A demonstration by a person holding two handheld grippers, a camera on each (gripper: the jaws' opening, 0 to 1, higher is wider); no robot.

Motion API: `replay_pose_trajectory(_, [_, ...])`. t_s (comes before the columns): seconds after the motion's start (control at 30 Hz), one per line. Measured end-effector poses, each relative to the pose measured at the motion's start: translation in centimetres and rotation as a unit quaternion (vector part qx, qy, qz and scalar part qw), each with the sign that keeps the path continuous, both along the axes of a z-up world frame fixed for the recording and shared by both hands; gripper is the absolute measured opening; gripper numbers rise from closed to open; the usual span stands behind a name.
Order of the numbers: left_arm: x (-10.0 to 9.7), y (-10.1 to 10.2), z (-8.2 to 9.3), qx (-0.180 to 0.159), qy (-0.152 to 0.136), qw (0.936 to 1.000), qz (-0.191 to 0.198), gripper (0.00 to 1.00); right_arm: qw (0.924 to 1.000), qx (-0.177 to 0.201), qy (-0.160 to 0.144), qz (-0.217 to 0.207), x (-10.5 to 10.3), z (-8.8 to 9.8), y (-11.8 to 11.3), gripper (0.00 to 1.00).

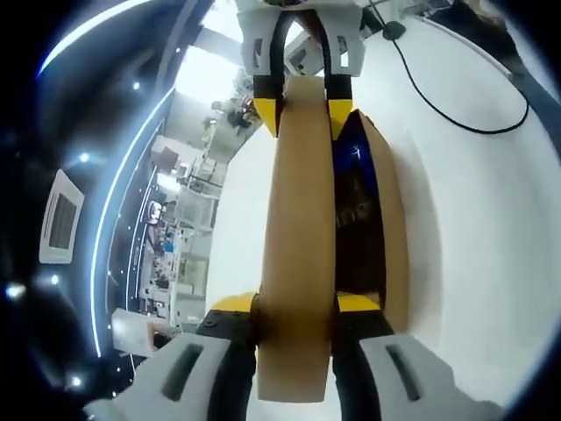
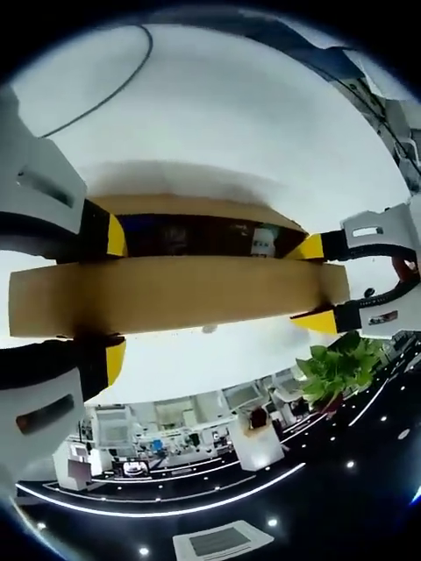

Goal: Operate the shoe box by opening the lid, removing the specified soft item, and placing it in the target area until the item is outside and the box remains undamaged.

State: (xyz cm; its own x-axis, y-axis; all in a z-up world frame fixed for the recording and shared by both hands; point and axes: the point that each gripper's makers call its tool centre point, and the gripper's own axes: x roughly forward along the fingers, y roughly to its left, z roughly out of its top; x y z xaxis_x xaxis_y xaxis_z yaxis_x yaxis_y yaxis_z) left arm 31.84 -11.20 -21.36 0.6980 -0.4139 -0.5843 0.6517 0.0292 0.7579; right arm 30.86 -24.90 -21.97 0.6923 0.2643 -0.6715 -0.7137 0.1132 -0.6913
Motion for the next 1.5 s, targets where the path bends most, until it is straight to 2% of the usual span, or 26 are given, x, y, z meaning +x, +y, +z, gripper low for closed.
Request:
replay_pose_trajectory(0.33, [0.5,0.2,0.6,0.004,-0.006,0.9999,-0.008,0.32,0.9997,0.011,0.020,-0.006,0.1,0.5,0.2,0.32])
replay_pose_trajectory(0.83, [0.7,0.0,1.0,-0.004,-0.003,1.0000,-0.008,0.32,0.9996,0.008,0.026,0.003,0.2,1.0,0.2,0.32])
replay_pose_trajectory(1.07, [0.2,-0.3,1.6,-0.008,0.002,0.9999,-0.009,0.32,0.9996,0.010,0.025,0.002,0.2,1.0,0.1,0.32])
replay_pose_trajectory(1.27, [-0.8,-1.3,2.2,-0.012,0.014,0.9994,-0.029,0.32,0.9996,0.008,0.025,0.007,0.1,0.7,0.1,0.32])
replay_pose_trajectory(1.37, [-1.9,-2.1,2.9,-0.036,0.039,0.9977,-0.041,0.33,0.9996,0.007,0.026,0.009,0.0,0.6,0.2,0.32])
replay_pose_trajectory(1.43, [-2.5,-2.9,4.4,-0.084,0.053,0.9941,-0.044,0.35,0.9995,0.006,0.028,0.010,-0.2,0.4,0.2,0.32])
replay_pose_trajectory(1.5, [-2.9,-2.9,6.0,-0.125,0.065,0.9896,-0.031,0.38,0.9995,0.008,0.029,0.010,-0.3,0.3,0.2,0.32])
